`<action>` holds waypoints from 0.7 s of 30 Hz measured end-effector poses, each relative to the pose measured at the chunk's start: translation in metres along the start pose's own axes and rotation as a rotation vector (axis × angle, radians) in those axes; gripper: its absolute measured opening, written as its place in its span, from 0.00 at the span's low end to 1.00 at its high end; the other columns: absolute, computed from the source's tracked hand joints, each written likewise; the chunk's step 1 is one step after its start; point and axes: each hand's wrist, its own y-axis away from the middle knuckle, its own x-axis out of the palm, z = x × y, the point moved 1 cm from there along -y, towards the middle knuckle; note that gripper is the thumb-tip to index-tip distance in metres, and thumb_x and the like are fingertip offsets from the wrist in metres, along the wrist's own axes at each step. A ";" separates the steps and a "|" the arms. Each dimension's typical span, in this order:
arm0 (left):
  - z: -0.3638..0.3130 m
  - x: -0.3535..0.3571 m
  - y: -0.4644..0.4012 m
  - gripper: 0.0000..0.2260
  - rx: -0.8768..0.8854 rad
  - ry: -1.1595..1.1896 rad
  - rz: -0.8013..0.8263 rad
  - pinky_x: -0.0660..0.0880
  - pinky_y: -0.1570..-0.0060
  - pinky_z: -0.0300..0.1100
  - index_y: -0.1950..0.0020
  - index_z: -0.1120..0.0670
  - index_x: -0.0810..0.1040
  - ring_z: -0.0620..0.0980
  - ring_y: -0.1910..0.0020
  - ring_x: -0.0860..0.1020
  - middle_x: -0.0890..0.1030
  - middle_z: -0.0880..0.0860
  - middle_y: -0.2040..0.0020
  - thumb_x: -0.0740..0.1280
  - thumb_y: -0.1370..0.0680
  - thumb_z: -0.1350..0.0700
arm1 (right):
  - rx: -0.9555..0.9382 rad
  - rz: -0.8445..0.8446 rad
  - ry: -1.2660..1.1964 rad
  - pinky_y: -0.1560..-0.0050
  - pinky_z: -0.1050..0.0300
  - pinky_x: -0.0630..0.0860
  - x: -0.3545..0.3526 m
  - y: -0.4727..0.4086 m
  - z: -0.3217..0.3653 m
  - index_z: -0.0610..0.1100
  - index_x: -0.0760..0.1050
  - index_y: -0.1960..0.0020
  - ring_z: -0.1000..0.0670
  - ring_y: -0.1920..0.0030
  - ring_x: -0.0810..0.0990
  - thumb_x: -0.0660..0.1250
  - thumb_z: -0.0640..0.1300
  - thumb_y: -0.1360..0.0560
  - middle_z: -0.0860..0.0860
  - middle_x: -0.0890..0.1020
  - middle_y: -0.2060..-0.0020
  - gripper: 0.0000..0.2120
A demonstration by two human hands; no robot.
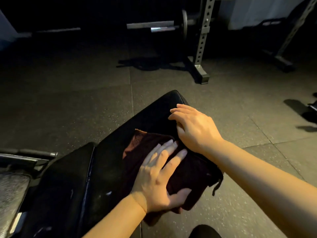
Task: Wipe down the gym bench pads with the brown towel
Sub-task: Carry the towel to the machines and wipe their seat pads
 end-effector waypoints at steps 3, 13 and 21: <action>0.000 0.000 0.001 0.32 -0.008 -0.030 -0.013 0.67 0.29 0.55 0.26 0.50 0.65 0.52 0.24 0.65 0.69 0.53 0.28 0.64 0.26 0.37 | 0.005 0.005 0.035 0.31 0.56 0.64 0.000 -0.001 -0.003 0.51 0.76 0.34 0.58 0.25 0.61 0.56 0.41 0.20 0.58 0.74 0.31 0.18; -0.012 -0.005 0.013 0.31 -0.070 -0.020 0.034 0.63 0.30 0.49 0.25 0.44 0.64 0.47 0.26 0.63 0.67 0.49 0.25 0.63 0.27 0.37 | 0.150 -0.017 -0.626 0.32 0.58 0.64 -0.011 0.047 0.005 0.53 0.78 0.37 0.58 0.36 0.74 0.45 0.60 0.16 0.57 0.80 0.40 0.25; 0.001 -0.005 0.000 0.33 -0.096 0.037 -0.009 0.67 0.29 0.49 0.25 0.45 0.64 0.47 0.27 0.65 0.67 0.50 0.26 0.62 0.27 0.33 | 0.003 -0.551 -0.104 0.35 0.62 0.67 0.023 0.095 0.021 0.53 0.82 0.47 0.59 0.35 0.74 0.54 0.55 0.19 0.60 0.83 0.49 0.18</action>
